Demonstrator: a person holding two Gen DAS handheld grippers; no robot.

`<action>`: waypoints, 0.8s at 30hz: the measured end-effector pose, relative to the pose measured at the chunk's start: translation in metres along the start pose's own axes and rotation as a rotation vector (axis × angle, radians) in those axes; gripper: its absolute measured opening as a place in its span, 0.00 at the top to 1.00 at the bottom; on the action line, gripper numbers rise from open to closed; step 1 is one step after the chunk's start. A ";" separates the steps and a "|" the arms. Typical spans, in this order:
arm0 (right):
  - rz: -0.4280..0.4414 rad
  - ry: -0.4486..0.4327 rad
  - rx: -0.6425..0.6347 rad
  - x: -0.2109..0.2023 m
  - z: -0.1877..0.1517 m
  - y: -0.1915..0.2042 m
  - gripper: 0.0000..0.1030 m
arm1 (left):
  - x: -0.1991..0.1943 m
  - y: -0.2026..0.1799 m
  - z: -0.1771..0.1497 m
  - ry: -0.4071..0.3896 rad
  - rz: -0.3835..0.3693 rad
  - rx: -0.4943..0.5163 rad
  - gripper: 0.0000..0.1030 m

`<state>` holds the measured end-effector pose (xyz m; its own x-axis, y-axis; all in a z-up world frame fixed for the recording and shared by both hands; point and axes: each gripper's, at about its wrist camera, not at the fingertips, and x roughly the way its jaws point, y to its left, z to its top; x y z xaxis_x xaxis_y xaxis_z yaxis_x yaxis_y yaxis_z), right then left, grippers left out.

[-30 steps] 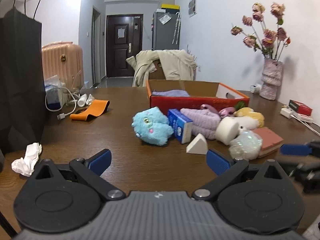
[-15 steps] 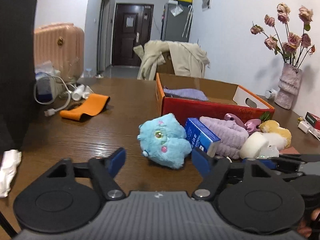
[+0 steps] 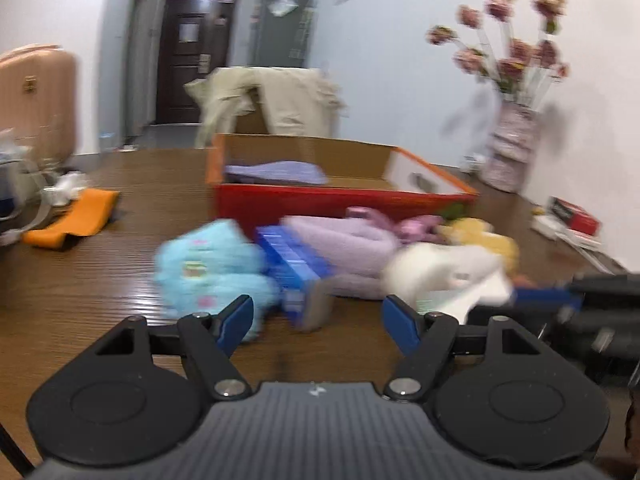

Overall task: Organize soft objects
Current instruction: 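Reach the left gripper to the clear plastic bag and grasp it, then carry the clear plastic bag into the box and open the left gripper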

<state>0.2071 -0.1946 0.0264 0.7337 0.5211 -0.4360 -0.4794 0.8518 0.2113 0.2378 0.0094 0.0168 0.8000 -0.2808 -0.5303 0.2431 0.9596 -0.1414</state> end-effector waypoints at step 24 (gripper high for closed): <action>-0.154 -0.102 0.128 -0.082 -0.023 -0.084 0.77 | -0.013 -0.095 0.027 -0.005 -0.076 0.079 0.69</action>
<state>0.1765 -0.3103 0.0238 0.8413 0.3819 -0.3826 -0.2977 0.9181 0.2617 0.2189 -0.0780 0.0599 0.7806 -0.3527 -0.5160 0.3452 0.9315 -0.1145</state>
